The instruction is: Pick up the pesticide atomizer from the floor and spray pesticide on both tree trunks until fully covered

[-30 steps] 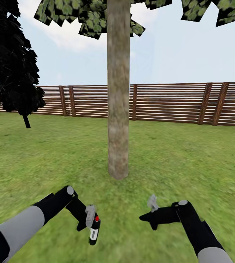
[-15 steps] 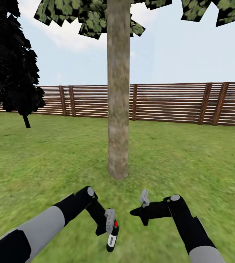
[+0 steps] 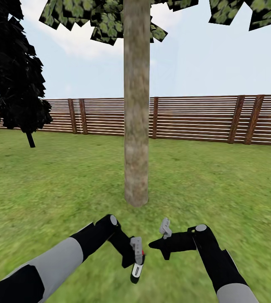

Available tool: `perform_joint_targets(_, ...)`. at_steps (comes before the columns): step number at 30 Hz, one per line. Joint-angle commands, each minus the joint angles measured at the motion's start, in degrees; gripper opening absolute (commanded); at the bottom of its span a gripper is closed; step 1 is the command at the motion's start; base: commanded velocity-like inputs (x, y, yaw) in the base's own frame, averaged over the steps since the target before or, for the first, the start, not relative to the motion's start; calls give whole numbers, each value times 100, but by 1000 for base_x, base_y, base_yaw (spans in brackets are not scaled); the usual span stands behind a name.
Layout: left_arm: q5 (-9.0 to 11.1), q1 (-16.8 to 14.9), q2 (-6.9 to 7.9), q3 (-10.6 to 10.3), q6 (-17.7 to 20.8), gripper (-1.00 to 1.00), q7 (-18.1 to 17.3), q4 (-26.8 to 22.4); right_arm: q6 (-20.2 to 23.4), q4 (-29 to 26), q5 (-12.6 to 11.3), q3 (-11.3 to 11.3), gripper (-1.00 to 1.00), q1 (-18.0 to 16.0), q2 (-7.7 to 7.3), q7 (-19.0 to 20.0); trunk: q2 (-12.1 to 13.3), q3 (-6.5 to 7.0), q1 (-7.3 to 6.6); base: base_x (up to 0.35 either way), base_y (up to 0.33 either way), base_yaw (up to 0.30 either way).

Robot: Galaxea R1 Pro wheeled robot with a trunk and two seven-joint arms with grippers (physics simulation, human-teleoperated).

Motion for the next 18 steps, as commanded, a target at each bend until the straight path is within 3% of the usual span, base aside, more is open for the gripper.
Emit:
perform_joint_targets(1, -3, 0, -14, -1, 15, -100, 9, 0, 0, 0, 0, 0, -100, 0, 0, 0, 0, 0, 0, 0, 0, 0)
perform_joint_targets(8, 5, 0, -28, 7, 43, -100, 601, -7, 3, 0, 0, 0, -100, 0, 0, 0, 0, 0, 0, 0, 0, 0)
perform_joint_targets(11, 10, 0, -30, 7, 41, -100, 618, -8, 3, 0, 0, 20, -100, 0, 0, 0, 0, 0, 0, 0, 0, 0)
perform_joint_targets(14, 18, 0, -34, 2, 30, -100, 602, -8, 1, 0, 1, 188, -100, 0, 0, 0, 0, 0, 0, 0, 0, 0)
perform_joint_targets(18, 22, 0, -58, 2, 12, -100, 363, -8, 1, 0, 5, 234, -100, 0, 0, 0, 0, 0, 0, 0, 0, 0)
